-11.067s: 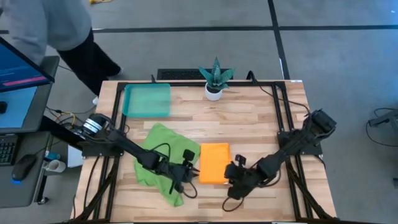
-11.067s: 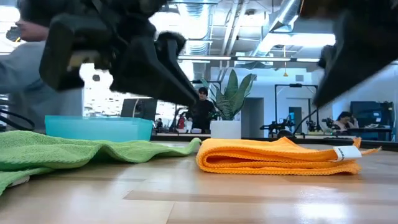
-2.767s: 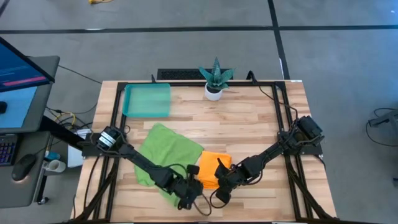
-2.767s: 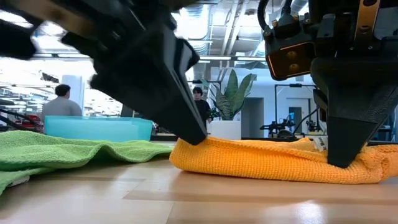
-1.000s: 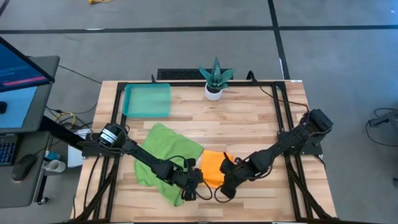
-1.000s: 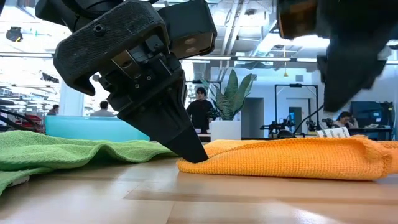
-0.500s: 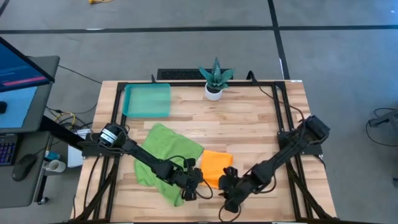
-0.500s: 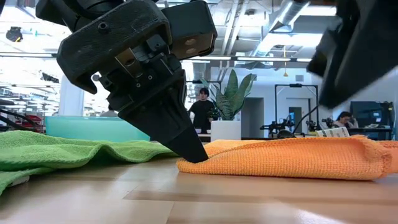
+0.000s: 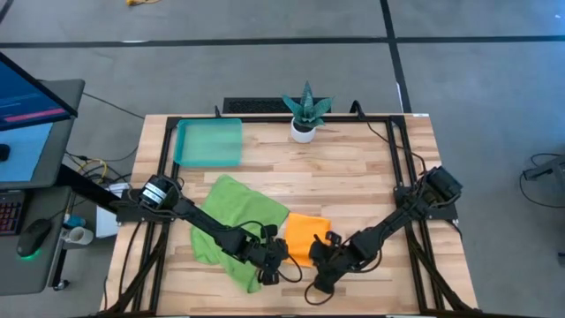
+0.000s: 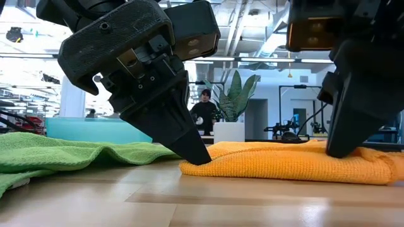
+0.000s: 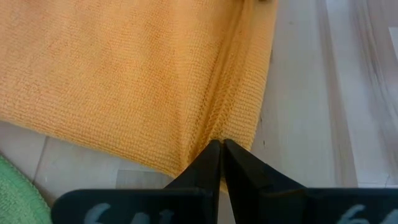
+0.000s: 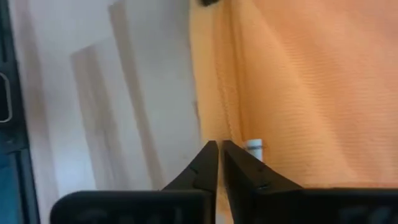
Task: Roll microfiber towels into tight, uniform cylinder then place into a basket
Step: Roll the yellow microfiber cloth
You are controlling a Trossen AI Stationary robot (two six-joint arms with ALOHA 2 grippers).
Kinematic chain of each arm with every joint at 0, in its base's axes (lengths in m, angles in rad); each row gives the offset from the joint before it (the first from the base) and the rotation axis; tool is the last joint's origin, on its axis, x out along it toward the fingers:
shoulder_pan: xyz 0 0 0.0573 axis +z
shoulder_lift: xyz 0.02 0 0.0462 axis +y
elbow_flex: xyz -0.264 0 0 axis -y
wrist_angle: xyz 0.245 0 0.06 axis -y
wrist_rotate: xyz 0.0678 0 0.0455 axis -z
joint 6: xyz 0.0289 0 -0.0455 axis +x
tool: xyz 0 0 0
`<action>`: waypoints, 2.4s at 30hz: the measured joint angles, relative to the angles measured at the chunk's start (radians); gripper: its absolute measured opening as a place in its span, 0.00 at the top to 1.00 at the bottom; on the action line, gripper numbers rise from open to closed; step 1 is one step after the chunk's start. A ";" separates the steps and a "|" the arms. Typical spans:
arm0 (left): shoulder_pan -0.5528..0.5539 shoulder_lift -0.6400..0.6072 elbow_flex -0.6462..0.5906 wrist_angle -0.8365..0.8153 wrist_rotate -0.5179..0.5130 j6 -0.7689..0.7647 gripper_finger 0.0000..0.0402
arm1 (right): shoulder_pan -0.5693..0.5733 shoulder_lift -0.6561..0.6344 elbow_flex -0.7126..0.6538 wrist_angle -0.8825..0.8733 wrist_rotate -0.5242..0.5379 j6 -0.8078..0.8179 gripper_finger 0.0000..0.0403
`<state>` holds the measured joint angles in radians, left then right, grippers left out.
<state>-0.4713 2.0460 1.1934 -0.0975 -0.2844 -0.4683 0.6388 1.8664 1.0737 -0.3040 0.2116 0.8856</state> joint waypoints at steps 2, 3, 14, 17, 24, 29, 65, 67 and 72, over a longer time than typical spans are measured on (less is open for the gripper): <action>0.000 0.000 0.000 0.000 0.000 0.000 0.96 | 0.000 0.000 0.000 -0.009 0.010 0.014 0.91; 0.000 0.000 0.000 0.000 0.000 0.000 0.96 | 0.000 0.000 0.000 -0.010 0.018 0.023 0.92; -0.019 0.002 0.002 0.013 -0.031 0.096 0.96 | 0.000 0.050 0.006 -0.032 0.010 0.058 0.95; -0.040 -0.008 0.011 -0.001 -0.067 0.137 0.96 | 0.000 0.051 0.006 -0.035 0.008 0.058 0.94; -0.115 -0.069 0.035 0.012 -0.196 0.252 0.96 | 0.000 0.045 0.004 -0.049 0.003 0.051 0.96; -0.130 -0.032 0.036 0.118 -0.172 0.398 0.96 | 0.000 0.045 0.003 -0.049 0.000 0.034 0.96; 0.049 0.014 -0.013 0.106 0.114 0.089 0.96 | -0.039 -0.011 0.027 -0.130 -0.128 0.036 0.66; 0.048 0.014 -0.014 0.108 0.114 0.089 0.96 | -0.037 -0.069 0.028 -0.161 -0.128 0.000 0.65; 0.048 0.014 -0.014 0.106 0.116 0.072 0.96 | 0.002 -0.213 0.032 -0.262 0.048 -0.052 0.67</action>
<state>-0.4232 2.0605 1.1793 0.0086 -0.1689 -0.3963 0.6412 1.6537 1.1057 -0.5656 0.2592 0.8331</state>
